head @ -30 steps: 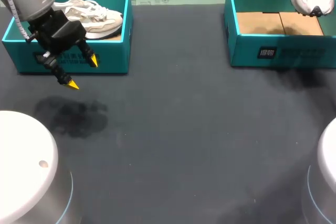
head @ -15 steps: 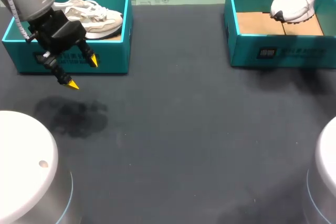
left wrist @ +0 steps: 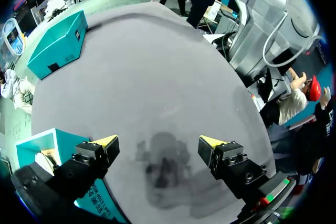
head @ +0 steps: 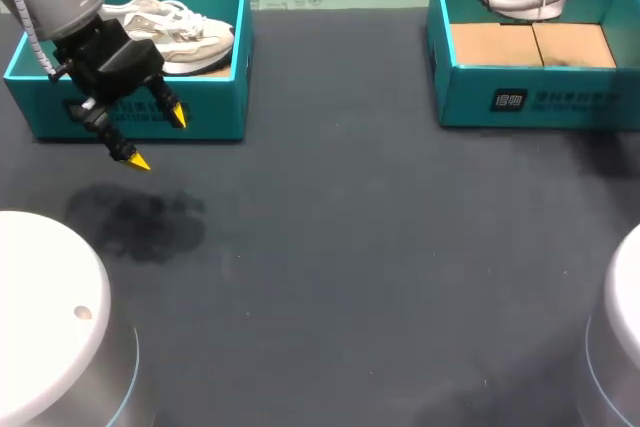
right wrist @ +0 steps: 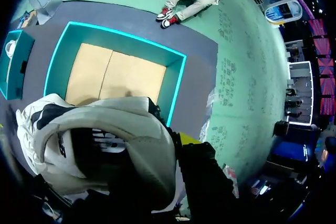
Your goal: Take the shoe out of the shoebox, open the shoe tongue, remove and reinsert the insole, then place the shoe into the shoebox
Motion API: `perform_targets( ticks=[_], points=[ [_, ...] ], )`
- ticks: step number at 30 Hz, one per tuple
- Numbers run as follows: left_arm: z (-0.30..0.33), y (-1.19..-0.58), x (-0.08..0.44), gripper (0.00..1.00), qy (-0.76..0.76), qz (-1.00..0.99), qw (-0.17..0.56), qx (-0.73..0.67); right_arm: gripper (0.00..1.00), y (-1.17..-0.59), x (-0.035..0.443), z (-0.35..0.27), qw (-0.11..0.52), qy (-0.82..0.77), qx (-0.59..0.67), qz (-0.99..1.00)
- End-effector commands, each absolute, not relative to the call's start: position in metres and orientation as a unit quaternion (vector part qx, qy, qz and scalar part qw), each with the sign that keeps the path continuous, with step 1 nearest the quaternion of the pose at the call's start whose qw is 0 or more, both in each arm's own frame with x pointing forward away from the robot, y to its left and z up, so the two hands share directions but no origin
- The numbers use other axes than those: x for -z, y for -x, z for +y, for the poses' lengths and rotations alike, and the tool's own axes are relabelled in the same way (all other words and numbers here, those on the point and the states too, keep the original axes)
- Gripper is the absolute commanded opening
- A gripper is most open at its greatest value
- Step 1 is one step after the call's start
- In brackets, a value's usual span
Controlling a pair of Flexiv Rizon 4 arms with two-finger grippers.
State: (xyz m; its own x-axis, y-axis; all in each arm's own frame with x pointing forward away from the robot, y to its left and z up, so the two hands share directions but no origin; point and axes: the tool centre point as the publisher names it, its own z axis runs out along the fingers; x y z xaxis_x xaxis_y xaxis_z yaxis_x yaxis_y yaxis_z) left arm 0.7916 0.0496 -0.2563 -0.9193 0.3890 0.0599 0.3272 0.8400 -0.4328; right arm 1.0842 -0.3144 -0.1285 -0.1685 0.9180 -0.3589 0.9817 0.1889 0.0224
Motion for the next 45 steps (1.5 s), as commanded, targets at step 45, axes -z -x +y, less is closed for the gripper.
perform_targets(
  ticks=[45],
  points=[
    [0.050,-0.791,0.257,1.00,0.187,-0.957,0.072,-0.211,0.00,-1.052,0.213,-0.336,0.207,-0.772,0.022,0.600]
  ],
)
